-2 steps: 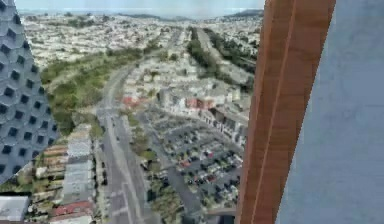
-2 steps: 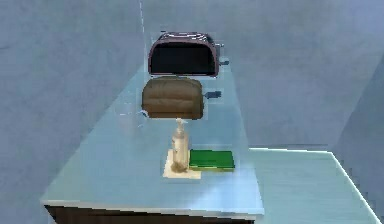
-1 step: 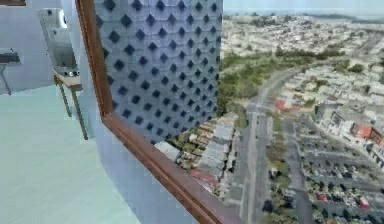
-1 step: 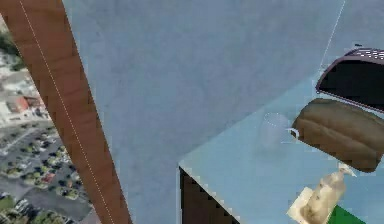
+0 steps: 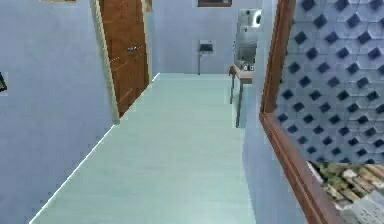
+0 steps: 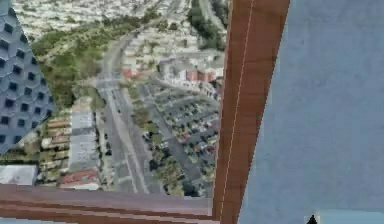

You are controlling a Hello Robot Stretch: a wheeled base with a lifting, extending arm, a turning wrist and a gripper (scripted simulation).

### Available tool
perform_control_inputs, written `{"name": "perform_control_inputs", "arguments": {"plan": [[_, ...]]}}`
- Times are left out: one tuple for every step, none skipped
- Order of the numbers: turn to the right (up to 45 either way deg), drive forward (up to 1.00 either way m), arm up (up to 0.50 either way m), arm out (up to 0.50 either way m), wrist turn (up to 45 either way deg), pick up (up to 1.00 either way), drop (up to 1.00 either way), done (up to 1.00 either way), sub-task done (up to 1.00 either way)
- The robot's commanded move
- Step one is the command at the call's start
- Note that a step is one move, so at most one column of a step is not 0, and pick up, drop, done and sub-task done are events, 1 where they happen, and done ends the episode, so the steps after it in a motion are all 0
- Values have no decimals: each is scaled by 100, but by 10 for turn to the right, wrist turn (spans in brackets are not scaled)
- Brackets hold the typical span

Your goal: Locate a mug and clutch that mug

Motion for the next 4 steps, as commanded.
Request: {"name": "perform_control_inputs", "arguments": {"plan": [[-420, 0, 0, 0, 0, 0, 0, 0, 0], [0, 15, 0, 0, 0, 0, 0, 0, 0], [-450, 0, 0, 0, 0, 0, 0, 0, 0], [-240, 0, 0, 0, 0, 0, 0, 0, 0]]}}
